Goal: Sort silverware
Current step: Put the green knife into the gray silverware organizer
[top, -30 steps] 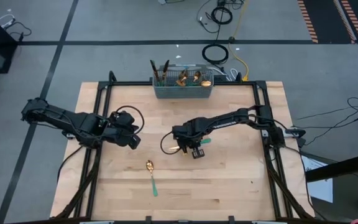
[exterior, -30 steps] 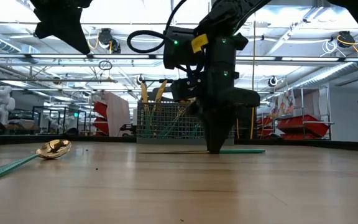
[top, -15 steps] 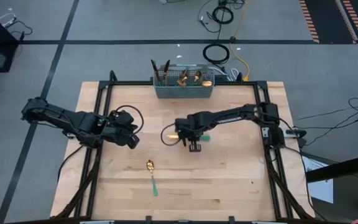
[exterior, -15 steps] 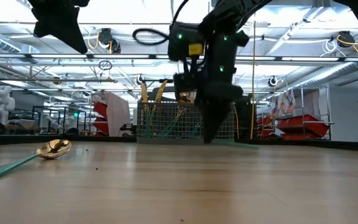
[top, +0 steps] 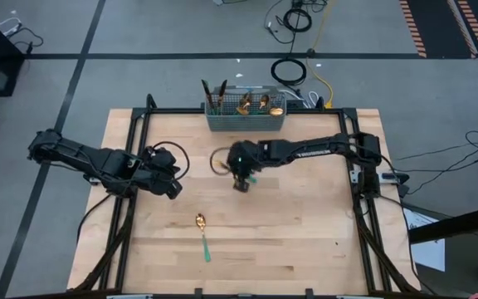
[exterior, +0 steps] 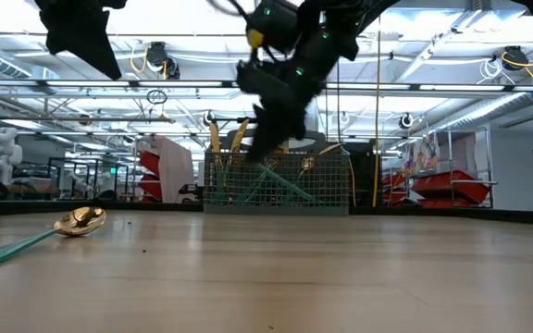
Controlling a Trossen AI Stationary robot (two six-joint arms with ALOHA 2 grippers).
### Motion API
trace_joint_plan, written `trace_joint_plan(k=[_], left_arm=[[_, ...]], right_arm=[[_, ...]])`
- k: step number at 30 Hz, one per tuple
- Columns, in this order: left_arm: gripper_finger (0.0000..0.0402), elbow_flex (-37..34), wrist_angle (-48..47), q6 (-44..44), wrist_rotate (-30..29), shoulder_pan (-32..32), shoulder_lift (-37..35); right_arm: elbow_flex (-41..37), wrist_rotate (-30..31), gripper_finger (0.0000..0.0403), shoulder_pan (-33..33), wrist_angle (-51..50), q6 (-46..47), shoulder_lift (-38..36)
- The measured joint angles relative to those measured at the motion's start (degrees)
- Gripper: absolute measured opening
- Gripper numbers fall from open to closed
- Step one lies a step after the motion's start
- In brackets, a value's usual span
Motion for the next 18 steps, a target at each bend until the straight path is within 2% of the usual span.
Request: trace_joint_plan(k=[9, 13, 18], left_arm=[[0.0008, 0.00, -0.39, -0.07, -1.37, -1.57, -1.57], [0.0008, 0.00, -0.56, -0.07, -2.85, -1.65, -1.70], [0.0008, 0.00, -0.77, 0.05, -4.56, -1.65, -1.73]], right_arm=[[0.23, 8.20, 0.0000, -7.02, 29.52, 6.90, -0.67], [0.25, 13.61, 0.0000, -10.04, 41.79, 6.58, -0.69], [0.32, 15.75, 0.0000, -13.66, 51.44, 4.09, -0.13]])
